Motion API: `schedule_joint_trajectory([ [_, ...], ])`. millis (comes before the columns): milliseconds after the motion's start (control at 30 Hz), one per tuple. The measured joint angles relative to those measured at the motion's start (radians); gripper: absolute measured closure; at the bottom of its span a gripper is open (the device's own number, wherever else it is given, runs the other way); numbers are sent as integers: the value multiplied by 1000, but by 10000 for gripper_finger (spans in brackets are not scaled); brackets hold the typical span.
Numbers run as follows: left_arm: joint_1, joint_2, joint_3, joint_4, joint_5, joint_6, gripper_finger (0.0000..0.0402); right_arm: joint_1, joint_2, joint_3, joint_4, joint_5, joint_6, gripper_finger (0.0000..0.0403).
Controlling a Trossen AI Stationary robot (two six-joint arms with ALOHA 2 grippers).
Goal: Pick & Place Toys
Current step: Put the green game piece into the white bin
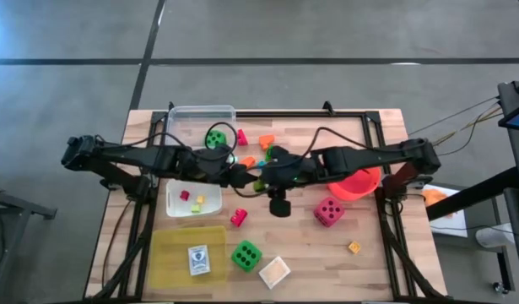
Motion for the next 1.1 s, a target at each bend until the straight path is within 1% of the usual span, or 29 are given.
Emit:
schedule_joint_trajectory([
  [133, 0, 1, 0, 13, 12, 0, 164, 3, 62, 75, -52, 42, -3, 274],
  [300, -1, 1, 0, 8, 23, -8, 164, 3, 111, 131, -53, 47, -27, 274],
  [367, -1, 1, 0, 10, 33, -7, 164, 3, 118, 151, -71, 52, -27, 274],
  [500, -1, 1, 0, 5, 38, -8, 164, 3, 136, 199, -137, 112, -35, 274],
  [800, -1, 1, 0, 7, 37, -2, 170, 4, 129, 226, -135, 126, -49, 274],
  [867, -1, 1, 0, 11, 37, 9, 184, 4, 130, 226, -134, 125, -48, 274],
  [933, -1, 1, 0, 14, 37, 24, 210, 4, 131, 226, -133, 125, -48, 274],
  [1033, -1, 1, 0, 23, 37, 35, 265, 3, 135, 226, -129, 137, -38, 274],
  [1100, -1, 1, 0, 30, 33, 47, 307, 4, 135, 226, -135, 173, -31, 268],
])
